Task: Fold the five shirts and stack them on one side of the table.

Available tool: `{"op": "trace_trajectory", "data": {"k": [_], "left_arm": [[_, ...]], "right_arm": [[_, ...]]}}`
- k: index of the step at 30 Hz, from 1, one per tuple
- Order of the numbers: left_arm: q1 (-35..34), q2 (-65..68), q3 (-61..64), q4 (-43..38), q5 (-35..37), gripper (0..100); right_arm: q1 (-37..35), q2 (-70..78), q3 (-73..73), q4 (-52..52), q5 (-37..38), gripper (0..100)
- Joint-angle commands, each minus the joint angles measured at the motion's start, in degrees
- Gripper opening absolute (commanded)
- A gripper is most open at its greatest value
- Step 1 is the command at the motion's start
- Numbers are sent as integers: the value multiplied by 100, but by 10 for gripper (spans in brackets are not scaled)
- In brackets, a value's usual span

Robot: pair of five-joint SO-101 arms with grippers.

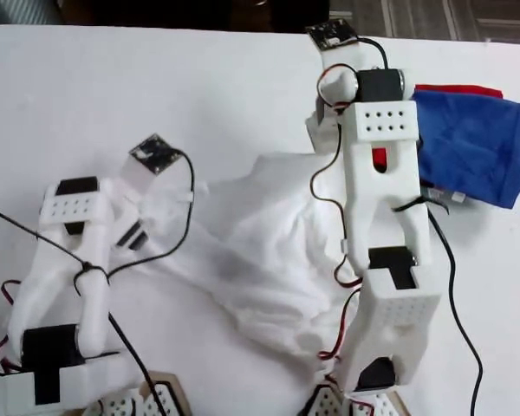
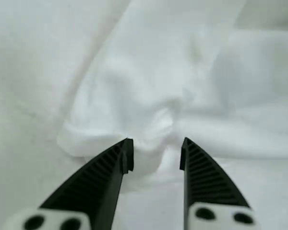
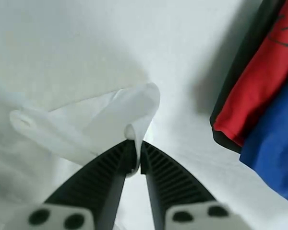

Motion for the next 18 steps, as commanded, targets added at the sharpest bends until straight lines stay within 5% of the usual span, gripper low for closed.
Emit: {"op": "trace_trajectory", "data": {"k": [1, 18], "left_arm": [[-62, -220, 75, -299, -62, 183], [-202, 695, -330, -325, -62, 180]], "right_arm": [[40, -435, -202, 40, 26, 19], [40, -435, -202, 48, 18, 19]]}}
